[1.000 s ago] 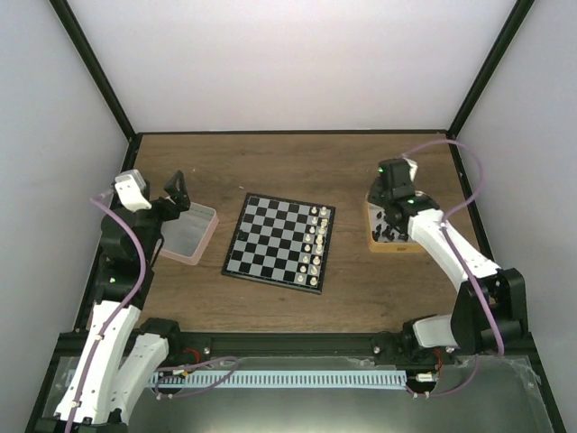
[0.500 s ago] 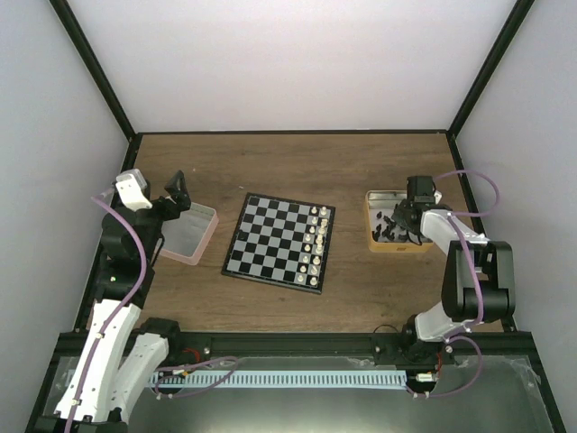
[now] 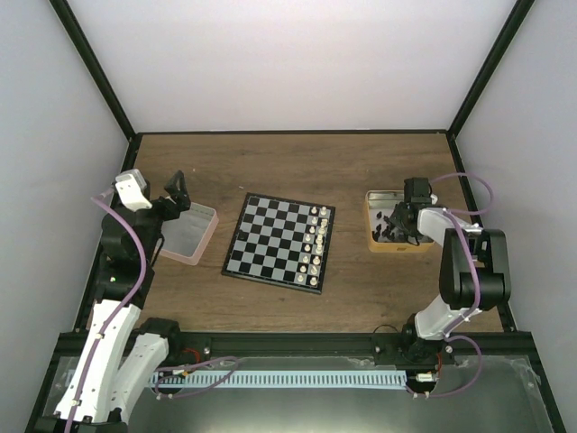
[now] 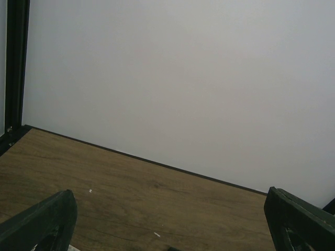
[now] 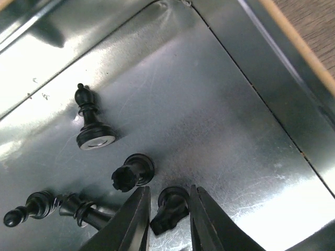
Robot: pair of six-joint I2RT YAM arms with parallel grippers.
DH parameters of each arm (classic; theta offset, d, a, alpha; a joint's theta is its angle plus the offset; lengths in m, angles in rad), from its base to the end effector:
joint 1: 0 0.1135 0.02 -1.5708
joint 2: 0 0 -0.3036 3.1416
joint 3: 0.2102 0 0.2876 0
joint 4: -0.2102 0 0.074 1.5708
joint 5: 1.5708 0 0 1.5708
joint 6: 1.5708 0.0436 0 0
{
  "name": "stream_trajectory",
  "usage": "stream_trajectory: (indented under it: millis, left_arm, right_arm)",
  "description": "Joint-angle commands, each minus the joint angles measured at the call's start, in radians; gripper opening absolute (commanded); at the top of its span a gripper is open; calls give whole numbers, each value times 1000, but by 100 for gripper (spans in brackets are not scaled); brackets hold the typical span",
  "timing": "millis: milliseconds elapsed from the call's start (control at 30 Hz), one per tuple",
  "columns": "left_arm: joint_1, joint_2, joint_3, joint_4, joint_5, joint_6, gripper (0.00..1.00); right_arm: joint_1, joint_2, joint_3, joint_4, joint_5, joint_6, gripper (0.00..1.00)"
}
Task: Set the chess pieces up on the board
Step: Pick up the chess piece from the storage box, then place the chess piece on the chessboard.
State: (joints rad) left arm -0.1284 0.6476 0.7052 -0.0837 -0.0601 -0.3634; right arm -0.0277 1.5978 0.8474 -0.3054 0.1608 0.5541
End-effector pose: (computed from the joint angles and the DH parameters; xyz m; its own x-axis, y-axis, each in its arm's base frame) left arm 0.1716 -0.0195 0.3697 -0.0485 -0.3515 -0.9349 0.0546 0.9337 -0.3539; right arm 0.3322 -0.0162 0.1672 -0.6839 0.5385 -0.4922 0.5480 0.8245 0.1407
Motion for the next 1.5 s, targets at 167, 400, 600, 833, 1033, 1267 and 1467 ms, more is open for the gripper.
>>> stream_trajectory:
  millis: [167, 400, 600, 833, 1033, 1267, 1467]
  left_arm:
    - [8, -12, 8, 16, -1, 4, 100]
    - [7, -10, 8, 17, 3, 3, 100]
    - [8, -9, 7, 19, 9, 2, 100]
    - [13, -11, 8, 18, 10, 1, 100]
    - [18, -6, 10, 12, -3, -3, 100]
    - [25, -43, 11, 4, -21, -3, 100]
    - [37, -53, 8, 7, -27, -2, 100]
  right_arm:
    - [-6, 0, 21, -1, 34, -9, 10]
    - [23, -102, 37, -35, 45, -13, 6]
    - [145, -182, 96, -95, 53, -17, 6]
    - [501, -161, 205, -118, 37, 35, 6]
    - [780, -44, 324, -110, -13, 24, 6]
    - [1020, 144, 453, -124, -48, -38, 6]
    - [1111, 263, 558, -142, -94, -82, 6]
